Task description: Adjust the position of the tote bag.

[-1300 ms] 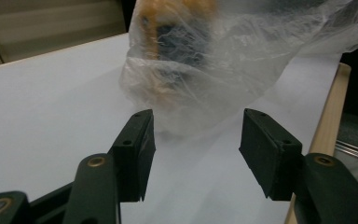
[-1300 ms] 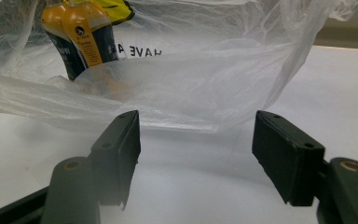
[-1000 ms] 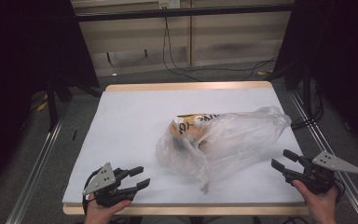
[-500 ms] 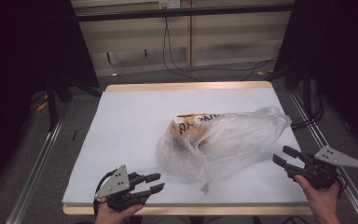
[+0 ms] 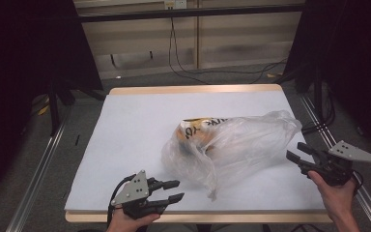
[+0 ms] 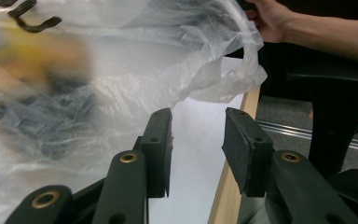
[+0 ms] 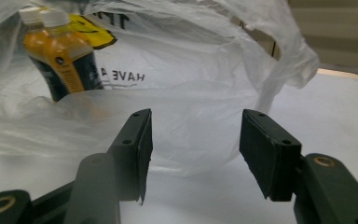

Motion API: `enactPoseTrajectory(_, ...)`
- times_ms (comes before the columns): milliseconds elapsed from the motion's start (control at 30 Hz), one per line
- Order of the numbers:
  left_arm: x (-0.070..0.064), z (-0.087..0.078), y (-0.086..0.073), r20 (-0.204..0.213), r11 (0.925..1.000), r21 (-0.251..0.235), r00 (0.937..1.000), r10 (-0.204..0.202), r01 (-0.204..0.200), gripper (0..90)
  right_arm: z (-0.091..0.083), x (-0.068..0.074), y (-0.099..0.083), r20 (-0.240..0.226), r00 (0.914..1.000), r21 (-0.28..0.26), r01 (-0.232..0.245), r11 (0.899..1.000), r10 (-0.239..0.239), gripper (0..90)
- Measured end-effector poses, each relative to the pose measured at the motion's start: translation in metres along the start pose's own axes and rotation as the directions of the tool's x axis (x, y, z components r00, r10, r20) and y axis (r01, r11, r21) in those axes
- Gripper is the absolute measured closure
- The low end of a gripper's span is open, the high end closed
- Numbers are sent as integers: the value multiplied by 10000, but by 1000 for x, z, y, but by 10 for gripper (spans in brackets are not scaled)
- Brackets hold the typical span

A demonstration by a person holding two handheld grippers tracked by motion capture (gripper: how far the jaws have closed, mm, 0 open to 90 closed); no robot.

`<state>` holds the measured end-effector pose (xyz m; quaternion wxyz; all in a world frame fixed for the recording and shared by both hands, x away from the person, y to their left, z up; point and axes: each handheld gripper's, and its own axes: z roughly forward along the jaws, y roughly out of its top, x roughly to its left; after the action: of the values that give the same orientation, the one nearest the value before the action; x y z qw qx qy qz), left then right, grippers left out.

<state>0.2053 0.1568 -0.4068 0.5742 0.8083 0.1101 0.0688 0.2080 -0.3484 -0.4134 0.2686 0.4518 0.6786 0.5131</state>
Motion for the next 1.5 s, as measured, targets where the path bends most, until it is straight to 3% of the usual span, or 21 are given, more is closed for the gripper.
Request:
enactPoseTrajectory(300, -8, 19, 15, 504, 9993, -196, 9982, 330, -321, 600, 13, -19, 15, 365, 9993, -37, -36, 10000, 37, 425)
enactPoseTrajectory(600, -16, 34, 17, 1059, 9995, -92, 9939, 300, -292, 570, 20, -32, 29, 561, 9983, -73, -132, 9999, 135, 391)
enactPoseTrajectory(700, -19, 38, 18, 1099, 9994, -58, 9934, 341, -336, 559, 24, -34, 31, 547, 9984, -42, -111, 9999, 113, 404)
enactPoseTrajectory(733, -21, 39, 19, 892, 9991, 94, 9952, 400, -410, 553, 25, -35, 31, 539, 9985, -30, -93, 10000, 95, 403)
enactPoseTrajectory(933, -18, 48, 21, 872, 9994, -131, 9957, 326, -316, 485, 35, -34, 30, 480, 9987, -94, -154, 9998, 158, 427)
enactPoseTrajectory(967, -19, 50, 22, 654, 9992, -237, 9973, 345, -330, 465, 37, -33, 29, 488, 9988, -82, -92, 9999, 96, 428)
enactPoseTrajectory(1167, -18, 50, 25, 428, 9992, -308, 9987, 274, -260, 377, 40, -36, 29, 518, 9986, -80, -53, 10000, 57, 390)
enactPoseTrajectory(1267, -20, 56, 24, 551, 9987, -492, 9983, 174, -147, 317, 40, -38, 32, 491, 9987, -161, -122, 9998, 130, 378)
enactPoseTrajectory(1367, -21, 62, 26, 254, 9988, -441, 9994, 229, -218, 274, 43, -38, 32, 534, 9984, -212, -183, 9996, 194, 434)
enactPoseTrajectory(1400, -20, 64, 27, 225, 9983, -558, 9995, 209, -196, 272, 44, -38, 31, 494, 9986, -285, -154, 9995, 168, 572)
enactPoseTrajectory(1467, -19, 66, 27, 275, 9980, -613, 9995, 160, -143, 265, 45, -36, 30, 307, 9994, -337, -153, 9993, 164, 654)
enactPoseTrajectory(1500, -19, 67, 27, 68, 9979, -624, 9998, 177, -172, 269, 45, -34, 30, 256, 9995, -382, -170, 9991, 180, 749)
